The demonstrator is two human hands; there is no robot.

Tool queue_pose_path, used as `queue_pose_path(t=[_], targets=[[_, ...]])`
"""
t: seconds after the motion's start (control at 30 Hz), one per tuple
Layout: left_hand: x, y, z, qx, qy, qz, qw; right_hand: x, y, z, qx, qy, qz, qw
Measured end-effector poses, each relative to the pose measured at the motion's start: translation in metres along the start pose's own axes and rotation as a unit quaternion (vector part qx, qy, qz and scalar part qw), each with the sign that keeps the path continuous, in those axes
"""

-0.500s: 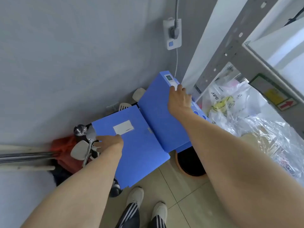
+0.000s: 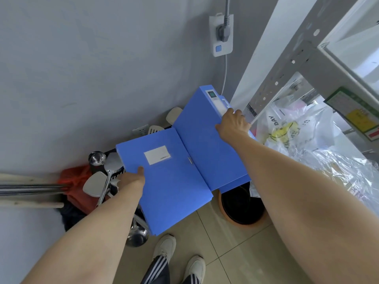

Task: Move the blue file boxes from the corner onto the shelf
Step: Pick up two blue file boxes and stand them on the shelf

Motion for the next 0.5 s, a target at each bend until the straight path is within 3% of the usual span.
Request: queue_pose_path(t=[0.1,0.37,0.5], targets=[[-0.009,-0.01,-0.026,0.029,-0.011,-0.032,0.999,-0.003,0.004,-0.01,-0.009,0.004,0.021,1.0],[-0.013,-0.058,-0.111,0.124,0.082,-0.14,0.979,-0.015,0.023,-0.057,-0.016,0.044,0.087,0.995],[-0.029,-0.081,-0.156,0.191,0.058,-0.098,0.975,-0.042,0.026,-0.088,-0.025,0.027,0.129,0.991]])
Point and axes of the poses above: each hand's wrist, its own z-axis towards the middle knuckle, its own x-axis out of the palm, y = z × x, the point moved 4 cm from there along z, towards the middle knuckle, and after that the axes turned 4 degrees about y, right-handed, at the moved point
